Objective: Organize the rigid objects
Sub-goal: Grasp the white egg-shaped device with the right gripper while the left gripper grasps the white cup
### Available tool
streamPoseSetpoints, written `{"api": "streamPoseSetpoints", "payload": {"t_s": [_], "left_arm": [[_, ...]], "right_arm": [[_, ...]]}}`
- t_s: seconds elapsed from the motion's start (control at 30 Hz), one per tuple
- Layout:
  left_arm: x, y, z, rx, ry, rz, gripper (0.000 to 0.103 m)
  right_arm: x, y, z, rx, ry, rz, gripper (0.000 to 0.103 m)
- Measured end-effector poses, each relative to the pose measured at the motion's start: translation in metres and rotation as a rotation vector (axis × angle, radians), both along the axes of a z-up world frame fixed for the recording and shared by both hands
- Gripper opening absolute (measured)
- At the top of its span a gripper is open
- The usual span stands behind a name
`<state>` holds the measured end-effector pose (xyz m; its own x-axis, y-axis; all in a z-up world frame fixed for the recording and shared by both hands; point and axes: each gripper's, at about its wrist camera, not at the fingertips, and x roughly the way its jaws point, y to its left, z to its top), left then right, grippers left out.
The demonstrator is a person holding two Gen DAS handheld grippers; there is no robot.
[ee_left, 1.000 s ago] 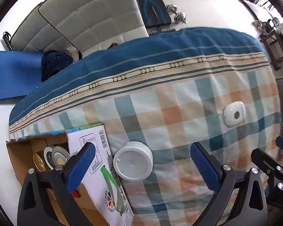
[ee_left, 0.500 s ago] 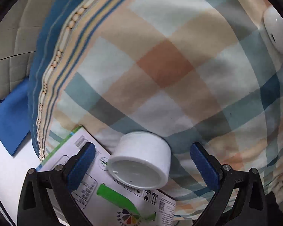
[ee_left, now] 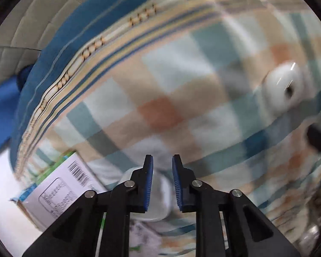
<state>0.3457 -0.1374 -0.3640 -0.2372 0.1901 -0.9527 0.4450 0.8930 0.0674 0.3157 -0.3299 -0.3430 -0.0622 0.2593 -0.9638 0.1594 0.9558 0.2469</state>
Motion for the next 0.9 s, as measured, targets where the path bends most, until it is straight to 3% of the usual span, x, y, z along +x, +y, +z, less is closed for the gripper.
{"api": "streamPoseSetpoints", "payload": {"t_s": [0.07, 0.13, 0.2, 0.3, 0.4, 0.47, 0.5, 0.53, 0.6, 0.73, 0.9], "left_arm": [[0.003, -0.002, 0.002, 0.015, -0.024, -0.002, 0.032], [0.003, 0.000, 0.003, 0.043, -0.045, -0.004, 0.073], [0.003, 0.008, 0.001, 0.019, -0.023, 0.031, 0.084], [-0.002, 0.021, -0.014, 0.056, 0.047, 0.047, 0.085], [-0.018, 0.025, -0.032, 0.136, 0.107, -0.039, 0.085], [-0.030, 0.024, -0.044, 0.193, 0.130, -0.113, 0.085], [-0.037, 0.021, -0.048, 0.213, 0.133, -0.150, 0.083], [-0.042, 0.019, -0.051, 0.219, 0.136, -0.173, 0.068], [-0.049, 0.011, -0.051, 0.215, 0.127, -0.184, 0.068], [-0.048, -0.009, -0.041, 0.166, 0.054, -0.159, 0.067], [-0.033, -0.018, -0.027, 0.006, -0.006, 0.024, 0.067]], "right_arm": [[0.004, -0.007, -0.001, 0.036, -0.004, -0.045, 0.103], [0.008, -0.010, -0.003, 0.048, -0.017, -0.064, 0.103], [0.013, -0.009, -0.006, 0.054, -0.029, -0.068, 0.103], [0.021, 0.001, -0.013, 0.072, -0.029, -0.061, 0.100], [0.023, 0.015, -0.023, 0.059, -0.008, -0.035, 0.086], [0.023, 0.026, -0.024, 0.024, -0.012, 0.001, 0.084], [0.023, 0.029, -0.023, 0.009, -0.015, 0.017, 0.082], [0.022, 0.033, -0.022, -0.006, -0.020, 0.038, 0.080], [0.019, 0.040, -0.021, -0.037, -0.025, 0.083, 0.073], [0.018, 0.047, -0.022, -0.058, -0.022, 0.105, 0.069], [0.020, 0.033, -0.023, 0.007, -0.014, 0.029, 0.067]]}}
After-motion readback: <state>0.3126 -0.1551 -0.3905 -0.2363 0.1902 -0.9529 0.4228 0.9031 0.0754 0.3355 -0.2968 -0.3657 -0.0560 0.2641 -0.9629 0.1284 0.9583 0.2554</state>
